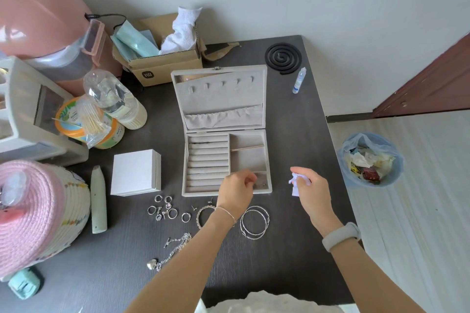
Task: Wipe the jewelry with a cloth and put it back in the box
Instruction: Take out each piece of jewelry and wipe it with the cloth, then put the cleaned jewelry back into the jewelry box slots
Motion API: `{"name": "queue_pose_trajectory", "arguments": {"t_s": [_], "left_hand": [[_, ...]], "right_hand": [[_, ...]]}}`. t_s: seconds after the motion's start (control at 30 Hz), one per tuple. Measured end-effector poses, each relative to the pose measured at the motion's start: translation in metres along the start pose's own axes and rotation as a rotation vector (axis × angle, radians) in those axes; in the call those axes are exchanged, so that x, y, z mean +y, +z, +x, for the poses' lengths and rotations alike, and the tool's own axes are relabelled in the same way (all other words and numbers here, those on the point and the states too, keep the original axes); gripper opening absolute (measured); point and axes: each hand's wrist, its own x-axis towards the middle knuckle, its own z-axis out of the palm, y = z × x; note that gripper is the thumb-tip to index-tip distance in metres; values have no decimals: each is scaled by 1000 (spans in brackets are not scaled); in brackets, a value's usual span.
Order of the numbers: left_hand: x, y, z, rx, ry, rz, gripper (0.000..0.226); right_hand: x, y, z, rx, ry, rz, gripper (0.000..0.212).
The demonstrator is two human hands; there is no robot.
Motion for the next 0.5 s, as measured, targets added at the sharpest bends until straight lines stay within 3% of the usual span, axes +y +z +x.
{"name": "queue_pose_trajectory", "arguments": {"t_s": [0.17, 0.23, 0.33, 0.5], "left_hand": [[-6, 5, -6, 16, 134, 148, 23], [-13, 4, -11, 102, 194, 252, 16], [-32, 2, -16, 234, 296, 371, 8], [-49, -4, -15, 246, 350, 411, 6]], "right_hand": [[4, -1, 15, -77, -82, -194, 31], [6, 1, 16, -81, -161, -265, 30], [13, 5, 17, -50, -270, -382, 28], [13, 12, 8, 117, -396, -468, 23]]}}
